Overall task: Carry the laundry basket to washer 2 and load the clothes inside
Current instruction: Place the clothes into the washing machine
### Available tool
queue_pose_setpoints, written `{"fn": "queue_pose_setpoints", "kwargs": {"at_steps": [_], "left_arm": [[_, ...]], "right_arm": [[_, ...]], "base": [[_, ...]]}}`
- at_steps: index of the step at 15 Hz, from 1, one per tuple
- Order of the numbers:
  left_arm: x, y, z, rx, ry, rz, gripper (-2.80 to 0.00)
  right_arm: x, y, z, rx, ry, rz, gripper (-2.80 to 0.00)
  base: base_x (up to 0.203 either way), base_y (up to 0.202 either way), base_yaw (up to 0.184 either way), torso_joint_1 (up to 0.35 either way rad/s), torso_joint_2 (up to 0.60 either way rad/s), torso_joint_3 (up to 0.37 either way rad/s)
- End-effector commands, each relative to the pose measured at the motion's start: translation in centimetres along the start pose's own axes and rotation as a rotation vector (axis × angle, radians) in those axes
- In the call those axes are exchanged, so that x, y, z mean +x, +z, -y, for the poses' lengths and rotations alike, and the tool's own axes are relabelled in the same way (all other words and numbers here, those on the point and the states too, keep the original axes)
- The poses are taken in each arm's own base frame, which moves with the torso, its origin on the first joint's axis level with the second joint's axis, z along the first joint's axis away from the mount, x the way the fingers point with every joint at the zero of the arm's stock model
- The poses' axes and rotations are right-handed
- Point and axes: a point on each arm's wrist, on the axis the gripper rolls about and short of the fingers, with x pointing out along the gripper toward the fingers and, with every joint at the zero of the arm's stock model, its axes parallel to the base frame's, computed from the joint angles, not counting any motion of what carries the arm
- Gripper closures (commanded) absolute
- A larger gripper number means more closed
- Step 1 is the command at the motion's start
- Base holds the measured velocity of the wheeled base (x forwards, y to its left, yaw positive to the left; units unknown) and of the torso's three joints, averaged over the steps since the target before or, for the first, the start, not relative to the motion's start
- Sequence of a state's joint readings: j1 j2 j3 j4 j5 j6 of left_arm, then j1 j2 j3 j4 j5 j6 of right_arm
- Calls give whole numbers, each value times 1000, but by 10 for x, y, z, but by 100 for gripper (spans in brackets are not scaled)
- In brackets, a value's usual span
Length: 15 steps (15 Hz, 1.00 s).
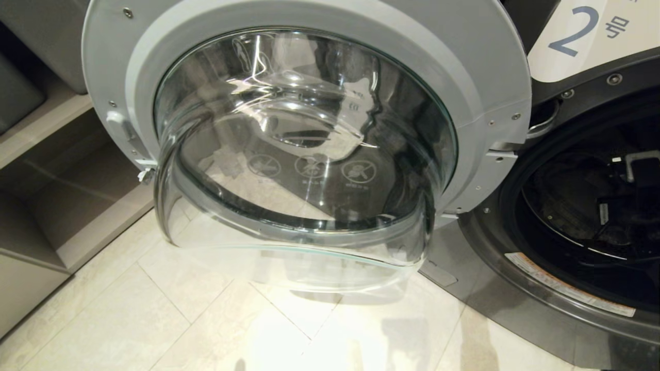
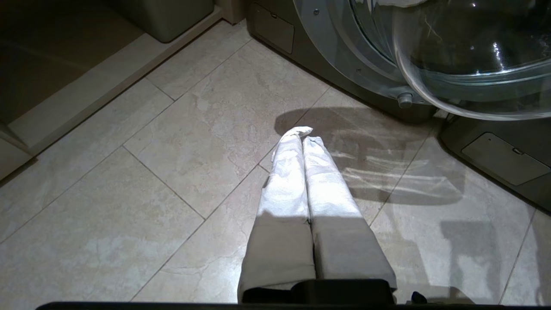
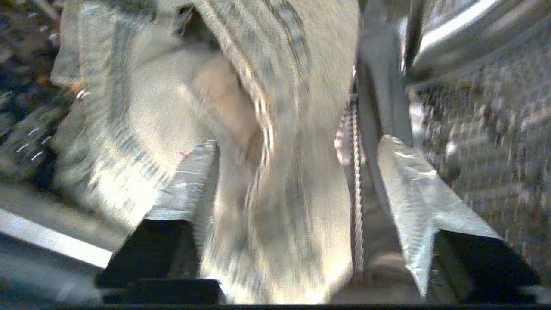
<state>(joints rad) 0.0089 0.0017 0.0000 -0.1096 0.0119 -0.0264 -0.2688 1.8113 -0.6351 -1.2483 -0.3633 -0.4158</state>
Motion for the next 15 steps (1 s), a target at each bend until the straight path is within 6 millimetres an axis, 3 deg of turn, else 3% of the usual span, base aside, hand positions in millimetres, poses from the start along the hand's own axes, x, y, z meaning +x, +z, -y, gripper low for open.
{"fn": "queue_pose_setpoints", "kwargs": {"at_steps": [1,7,13,14,15], "left_arm": [[2,-11,0,-1,2,-39,0],[2,-11,0,0,1,-39,0],[2,-11,0,-1,0,-41,0],[2,-11,0,1,1,-39,0],[2,-11,0,-1,1,-39,0]], "right_arm": [[-24,10,13,37,4,35,-280],[-77,9,32,58,53,63,-280],[-154,-15,46,40,148,46,-280],[-168,-20,49,41,168,44,-54],[-180,-21,53,53,178,53,0]], "base": [[0,0,0,0,0,0],[0,0,0,0,0,0],[0,0,0,0,0,0],[0,0,0,0,0,0],[0,0,0,0,0,0]]}}
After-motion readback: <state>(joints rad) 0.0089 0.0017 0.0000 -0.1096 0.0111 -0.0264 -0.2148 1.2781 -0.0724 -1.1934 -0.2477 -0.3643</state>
